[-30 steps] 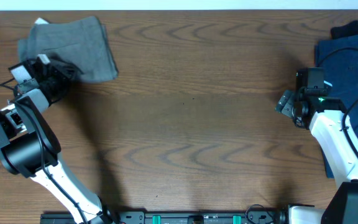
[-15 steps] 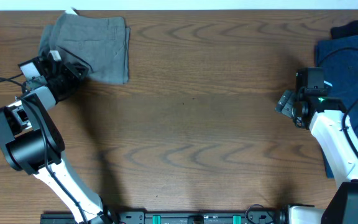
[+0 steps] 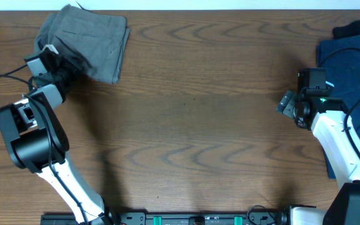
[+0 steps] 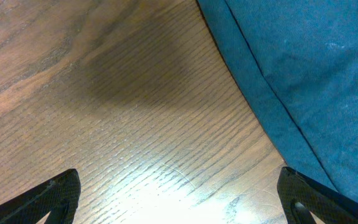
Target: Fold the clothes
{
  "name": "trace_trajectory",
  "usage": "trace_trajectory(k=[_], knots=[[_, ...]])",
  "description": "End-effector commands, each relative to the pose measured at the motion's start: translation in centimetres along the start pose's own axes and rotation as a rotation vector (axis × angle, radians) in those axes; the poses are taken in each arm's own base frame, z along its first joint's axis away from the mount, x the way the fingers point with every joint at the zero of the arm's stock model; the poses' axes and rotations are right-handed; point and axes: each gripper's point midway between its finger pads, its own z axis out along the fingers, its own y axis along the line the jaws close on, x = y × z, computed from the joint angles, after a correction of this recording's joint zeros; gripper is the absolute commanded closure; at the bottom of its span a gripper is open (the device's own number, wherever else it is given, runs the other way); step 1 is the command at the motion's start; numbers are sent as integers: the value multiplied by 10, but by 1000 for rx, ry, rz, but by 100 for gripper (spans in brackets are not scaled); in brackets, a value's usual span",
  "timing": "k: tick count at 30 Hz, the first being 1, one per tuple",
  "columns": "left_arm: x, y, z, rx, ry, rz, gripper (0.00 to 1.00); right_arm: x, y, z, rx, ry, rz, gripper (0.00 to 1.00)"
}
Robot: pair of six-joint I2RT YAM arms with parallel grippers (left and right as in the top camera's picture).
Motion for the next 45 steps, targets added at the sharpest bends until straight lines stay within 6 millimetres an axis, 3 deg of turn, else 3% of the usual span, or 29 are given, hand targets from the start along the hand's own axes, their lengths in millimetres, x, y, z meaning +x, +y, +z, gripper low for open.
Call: trace_trajectory(k=[1,13,19,24,43,44,45], knots=[[-4,0,9,-45,-42,-15,94,-8,-1,-4,6,-26,1,1],[10,-19,19,-41,-29,-42,94,-8,-1,-4,6,-26,0,1],[2,-24,19,-17,-61,-68,94,-8,-1,-4,6,-26,1,1],[-2,-44,25,43,-99,-79,94,-8,-1,-4,6,-26,1,1],[-3,-42,27,11,-124,-79,94,-8,-1,-4,6,-26,1,1],[-3,-42,27,12,-124,-79,92,-8,-1,-4,6,-26,1,1],[-3,-42,27,12,-124,-79,83,-8,-1,-4,6,-26,1,1]])
